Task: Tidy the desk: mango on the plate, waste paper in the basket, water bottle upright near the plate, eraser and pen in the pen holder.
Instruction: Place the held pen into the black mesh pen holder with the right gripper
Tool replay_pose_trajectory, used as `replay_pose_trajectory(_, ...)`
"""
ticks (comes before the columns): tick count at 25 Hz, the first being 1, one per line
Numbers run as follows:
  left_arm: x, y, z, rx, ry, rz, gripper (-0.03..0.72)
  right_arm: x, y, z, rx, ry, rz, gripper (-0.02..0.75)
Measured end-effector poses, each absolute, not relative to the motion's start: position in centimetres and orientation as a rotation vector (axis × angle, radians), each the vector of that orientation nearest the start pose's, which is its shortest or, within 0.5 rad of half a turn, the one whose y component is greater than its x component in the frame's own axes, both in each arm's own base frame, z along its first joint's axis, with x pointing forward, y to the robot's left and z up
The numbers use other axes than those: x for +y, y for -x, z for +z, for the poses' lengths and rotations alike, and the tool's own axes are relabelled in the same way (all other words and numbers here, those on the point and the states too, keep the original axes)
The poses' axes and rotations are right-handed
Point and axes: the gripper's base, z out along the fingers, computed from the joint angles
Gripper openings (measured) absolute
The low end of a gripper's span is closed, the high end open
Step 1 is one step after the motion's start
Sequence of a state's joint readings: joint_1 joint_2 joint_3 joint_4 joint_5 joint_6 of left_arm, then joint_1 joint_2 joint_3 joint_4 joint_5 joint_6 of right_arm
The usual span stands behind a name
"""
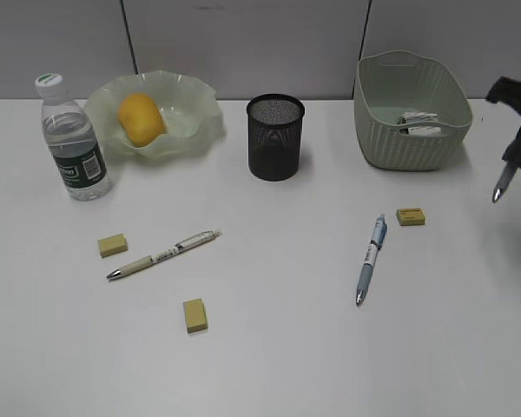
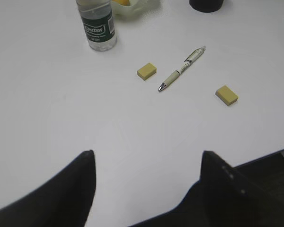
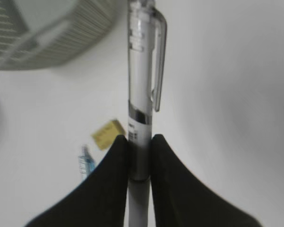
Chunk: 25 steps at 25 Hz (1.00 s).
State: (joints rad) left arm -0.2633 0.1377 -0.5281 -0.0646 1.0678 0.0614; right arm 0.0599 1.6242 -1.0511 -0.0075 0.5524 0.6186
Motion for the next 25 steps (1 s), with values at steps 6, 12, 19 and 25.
replay_pose_trajectory(6,-0.9,-1.2,28.4,2.137,-0.349,-0.195,0.519,4.2,-32.9,27.9,2.246,-0.502,0.383,0.122)
replay_pose_trajectory(12,-0.9,-1.2,28.4,2.137,-0.349,-0.195,0.519,9.6,-33.3,31.3,1.994,-0.154,0.469,0.122)
replay_pose_trajectory(19,-0.9,-1.2,28.4,2.137,-0.349,-0.195,0.519,14.6,-33.1,33.7,1.630,0.206,0.492,0.122)
replay_pose_trajectory(25,-0.9,-1.2,28.4,2.137,-0.349,-0.195,0.519,17.7,-36.0,31.7,1.613,0.298,0.504,0.123)
